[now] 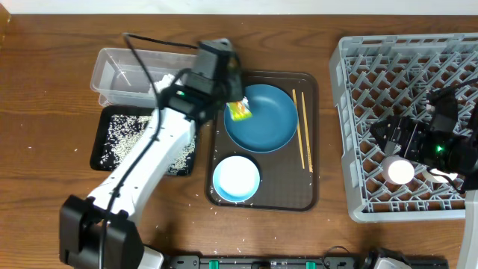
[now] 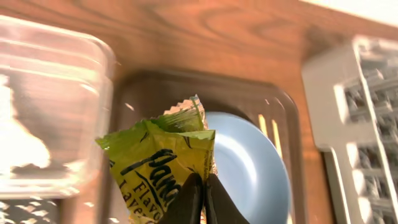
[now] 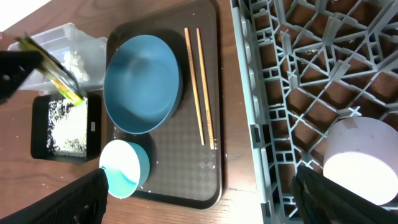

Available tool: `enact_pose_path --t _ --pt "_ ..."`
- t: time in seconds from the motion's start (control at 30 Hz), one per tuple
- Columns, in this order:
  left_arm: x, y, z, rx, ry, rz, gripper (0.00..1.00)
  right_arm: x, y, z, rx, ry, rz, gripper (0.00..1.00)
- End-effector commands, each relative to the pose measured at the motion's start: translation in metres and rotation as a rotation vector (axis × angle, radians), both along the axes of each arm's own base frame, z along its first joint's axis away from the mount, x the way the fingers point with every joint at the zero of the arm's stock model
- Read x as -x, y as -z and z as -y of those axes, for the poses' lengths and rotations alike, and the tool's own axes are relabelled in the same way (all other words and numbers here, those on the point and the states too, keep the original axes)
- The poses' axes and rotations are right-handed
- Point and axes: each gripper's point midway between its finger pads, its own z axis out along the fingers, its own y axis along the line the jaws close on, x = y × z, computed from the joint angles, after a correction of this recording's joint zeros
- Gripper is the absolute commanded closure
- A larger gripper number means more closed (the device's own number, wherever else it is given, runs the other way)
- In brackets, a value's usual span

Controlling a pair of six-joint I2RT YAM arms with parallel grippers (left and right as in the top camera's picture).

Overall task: Sort waste into correct bins and load items into the dishwasher rack
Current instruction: 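Drop the yellow wrapper into the clear plastic container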

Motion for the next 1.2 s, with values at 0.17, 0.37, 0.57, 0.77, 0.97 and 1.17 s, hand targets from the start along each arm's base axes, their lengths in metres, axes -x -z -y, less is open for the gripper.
enact_pose_path --t 0.17,0.37,0.57,0.77,0.97,1.17 --pt "-0.047 -0.024 -0.060 0.031 -0.159 0.142 0.94 -0.002 -0.005 -0.002 0.010 -0.018 0.023 0.07" --pt "-0.069 -0.009 -0.136 0.028 -0.456 0.131 0.94 -0.002 -0.005 -0.002 0.011 -0.018 0.024 0.07" --pt "-0.078 0.024 -0.150 0.026 -0.485 0.068 0.42 -0.002 -0.005 -0.002 0.010 -0.018 0.024 0.07" --pt "-0.064 -0.021 -0.118 0.105 -0.278 0.127 0.36 0.000 -0.004 -0.003 0.007 -0.018 0.015 0.07" --pt "-0.004 -0.078 -0.071 0.165 0.007 0.155 0.36 -0.001 -0.004 -0.003 0.008 -0.018 0.019 0.07" --pt "0.067 -0.091 -0.064 -0.047 0.130 0.132 0.36 0.000 -0.004 -0.003 0.006 -0.018 0.013 0.07"
